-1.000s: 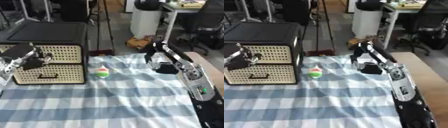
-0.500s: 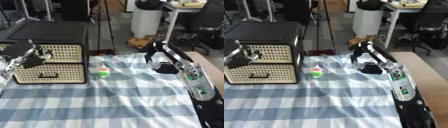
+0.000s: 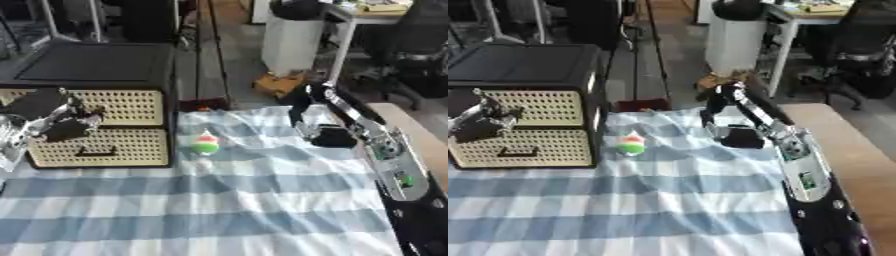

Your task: Pick up objects from table and place into drawer.

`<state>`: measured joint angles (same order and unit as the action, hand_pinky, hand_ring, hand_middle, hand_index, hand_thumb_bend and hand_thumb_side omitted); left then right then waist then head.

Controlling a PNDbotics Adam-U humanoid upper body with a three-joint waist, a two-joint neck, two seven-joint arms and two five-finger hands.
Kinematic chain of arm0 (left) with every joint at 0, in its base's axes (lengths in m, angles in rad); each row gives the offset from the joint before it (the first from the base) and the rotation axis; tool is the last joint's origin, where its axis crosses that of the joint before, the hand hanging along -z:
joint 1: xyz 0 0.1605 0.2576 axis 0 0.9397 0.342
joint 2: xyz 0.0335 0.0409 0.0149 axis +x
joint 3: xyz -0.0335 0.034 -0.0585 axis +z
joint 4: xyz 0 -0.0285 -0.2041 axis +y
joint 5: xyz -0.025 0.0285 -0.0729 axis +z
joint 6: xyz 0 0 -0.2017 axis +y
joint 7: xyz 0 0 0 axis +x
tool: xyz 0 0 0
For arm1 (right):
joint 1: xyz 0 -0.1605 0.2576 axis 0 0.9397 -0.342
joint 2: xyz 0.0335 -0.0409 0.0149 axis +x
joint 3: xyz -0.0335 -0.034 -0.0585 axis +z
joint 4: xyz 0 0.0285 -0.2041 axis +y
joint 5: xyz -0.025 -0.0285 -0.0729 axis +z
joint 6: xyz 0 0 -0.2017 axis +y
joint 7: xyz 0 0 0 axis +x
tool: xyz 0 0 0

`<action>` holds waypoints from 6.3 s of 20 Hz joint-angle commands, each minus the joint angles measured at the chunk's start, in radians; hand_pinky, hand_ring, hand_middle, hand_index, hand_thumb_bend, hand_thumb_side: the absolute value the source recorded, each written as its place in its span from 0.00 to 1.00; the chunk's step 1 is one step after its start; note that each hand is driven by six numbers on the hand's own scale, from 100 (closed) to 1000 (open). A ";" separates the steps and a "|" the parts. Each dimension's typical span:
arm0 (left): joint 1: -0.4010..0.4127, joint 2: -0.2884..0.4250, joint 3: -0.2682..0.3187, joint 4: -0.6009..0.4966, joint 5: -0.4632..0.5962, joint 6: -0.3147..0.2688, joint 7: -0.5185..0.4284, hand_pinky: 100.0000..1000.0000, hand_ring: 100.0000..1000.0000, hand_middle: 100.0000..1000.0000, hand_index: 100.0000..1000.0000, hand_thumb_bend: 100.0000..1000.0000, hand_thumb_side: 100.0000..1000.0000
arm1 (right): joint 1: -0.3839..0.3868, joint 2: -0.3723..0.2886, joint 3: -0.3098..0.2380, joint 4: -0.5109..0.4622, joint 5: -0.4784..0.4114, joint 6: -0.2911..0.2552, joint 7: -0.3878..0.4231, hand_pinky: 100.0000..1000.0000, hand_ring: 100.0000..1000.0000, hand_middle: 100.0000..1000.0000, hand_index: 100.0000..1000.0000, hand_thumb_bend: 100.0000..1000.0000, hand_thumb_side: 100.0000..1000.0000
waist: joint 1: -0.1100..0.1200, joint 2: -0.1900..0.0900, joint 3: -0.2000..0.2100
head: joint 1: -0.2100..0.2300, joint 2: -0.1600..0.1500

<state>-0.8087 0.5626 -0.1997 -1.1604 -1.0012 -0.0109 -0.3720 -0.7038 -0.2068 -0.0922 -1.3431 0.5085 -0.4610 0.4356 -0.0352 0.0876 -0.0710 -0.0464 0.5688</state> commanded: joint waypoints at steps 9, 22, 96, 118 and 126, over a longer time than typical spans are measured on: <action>0.000 0.022 0.002 -0.027 -0.017 -0.019 -0.037 0.00 0.00 0.00 0.16 0.09 1.00 | -0.018 -0.015 -0.004 -0.020 -0.007 0.000 0.003 0.54 0.51 0.44 0.72 0.00 0.18 | 0.003 -0.016 0.002 | -0.008 -0.002; 0.072 0.070 -0.005 -0.211 0.057 0.006 -0.082 0.00 0.00 0.00 0.21 0.06 1.00 | -0.001 -0.016 -0.007 -0.020 -0.007 0.004 0.002 0.54 0.51 0.45 0.72 0.00 0.19 | 0.004 -0.038 0.025 | -0.031 0.012; 0.356 0.088 -0.004 -0.678 0.135 0.008 -0.332 0.00 0.00 0.00 0.31 0.00 1.00 | 0.029 -0.026 -0.015 -0.007 0.000 -0.001 -0.004 0.54 0.51 0.45 0.72 0.00 0.19 | 0.006 -0.079 0.067 | -0.058 0.041; 0.438 0.016 0.098 -0.839 0.390 0.112 0.057 0.00 0.00 0.00 0.78 0.04 1.00 | -0.037 -0.027 -0.025 0.090 0.009 -0.035 0.008 0.55 0.52 0.45 0.73 0.00 0.17 | -0.002 -0.071 0.100 | -0.088 0.033; 0.452 -0.021 0.127 -0.840 0.609 0.058 0.166 0.00 0.00 0.00 0.76 0.06 1.00 | -0.179 0.003 -0.064 0.356 0.117 -0.104 0.050 0.59 0.57 0.52 0.80 0.00 0.12 | 0.011 -0.059 0.175 | -0.123 0.017</action>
<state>-0.3496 0.5347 -0.0887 -1.9816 -0.4180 0.0546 -0.2191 -0.8544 -0.1975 -0.1431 -1.0118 0.6015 -0.5537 0.4829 -0.0276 0.0392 0.1102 -0.1621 0.5963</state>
